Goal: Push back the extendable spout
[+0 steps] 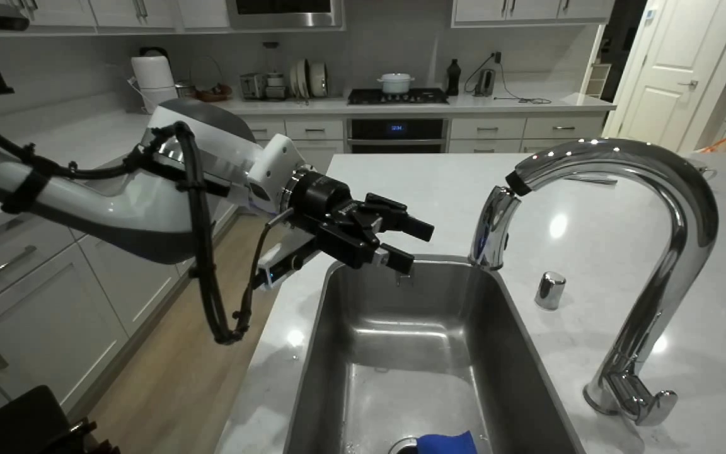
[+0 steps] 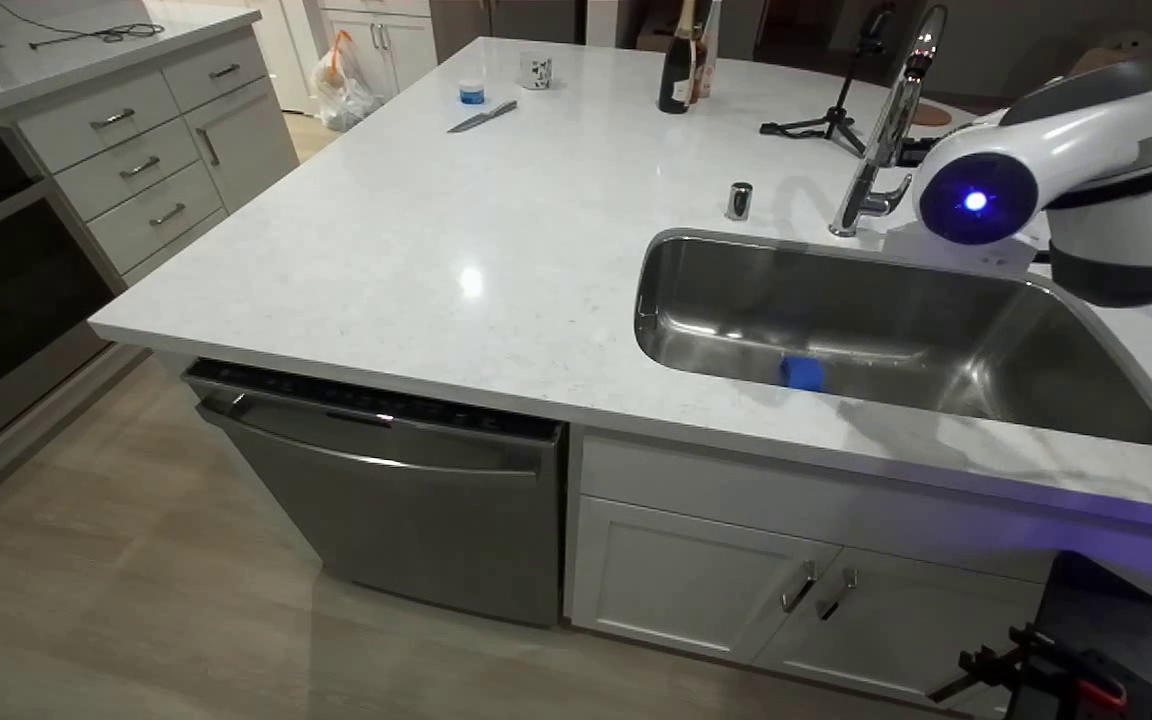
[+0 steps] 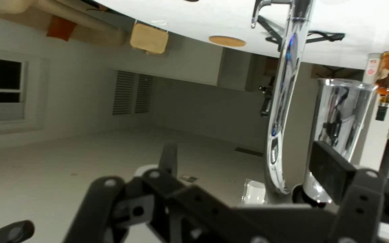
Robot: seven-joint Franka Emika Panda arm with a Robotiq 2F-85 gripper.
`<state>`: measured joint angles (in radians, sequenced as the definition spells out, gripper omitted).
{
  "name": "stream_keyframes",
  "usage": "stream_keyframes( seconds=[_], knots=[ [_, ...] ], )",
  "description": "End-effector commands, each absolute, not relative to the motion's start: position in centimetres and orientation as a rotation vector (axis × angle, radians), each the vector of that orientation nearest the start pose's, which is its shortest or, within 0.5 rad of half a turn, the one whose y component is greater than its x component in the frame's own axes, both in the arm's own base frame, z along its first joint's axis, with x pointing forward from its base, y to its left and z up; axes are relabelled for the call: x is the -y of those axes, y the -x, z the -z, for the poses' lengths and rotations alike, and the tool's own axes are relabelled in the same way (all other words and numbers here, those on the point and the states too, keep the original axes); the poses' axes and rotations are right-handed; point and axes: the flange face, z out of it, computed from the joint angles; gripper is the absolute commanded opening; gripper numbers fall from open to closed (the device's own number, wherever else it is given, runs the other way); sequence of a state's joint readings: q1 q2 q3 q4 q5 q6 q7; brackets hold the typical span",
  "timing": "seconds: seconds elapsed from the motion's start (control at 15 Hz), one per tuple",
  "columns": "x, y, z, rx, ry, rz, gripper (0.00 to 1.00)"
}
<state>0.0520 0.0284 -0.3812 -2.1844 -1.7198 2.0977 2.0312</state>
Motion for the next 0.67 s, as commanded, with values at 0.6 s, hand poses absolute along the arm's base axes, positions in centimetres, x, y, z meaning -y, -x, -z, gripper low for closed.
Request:
stream_keyframes(
  seconds=[0.6],
  knots=[
    [22.9,-53.6,-40.6,0.853,-1.726,-1.227,1.00]
  ],
)
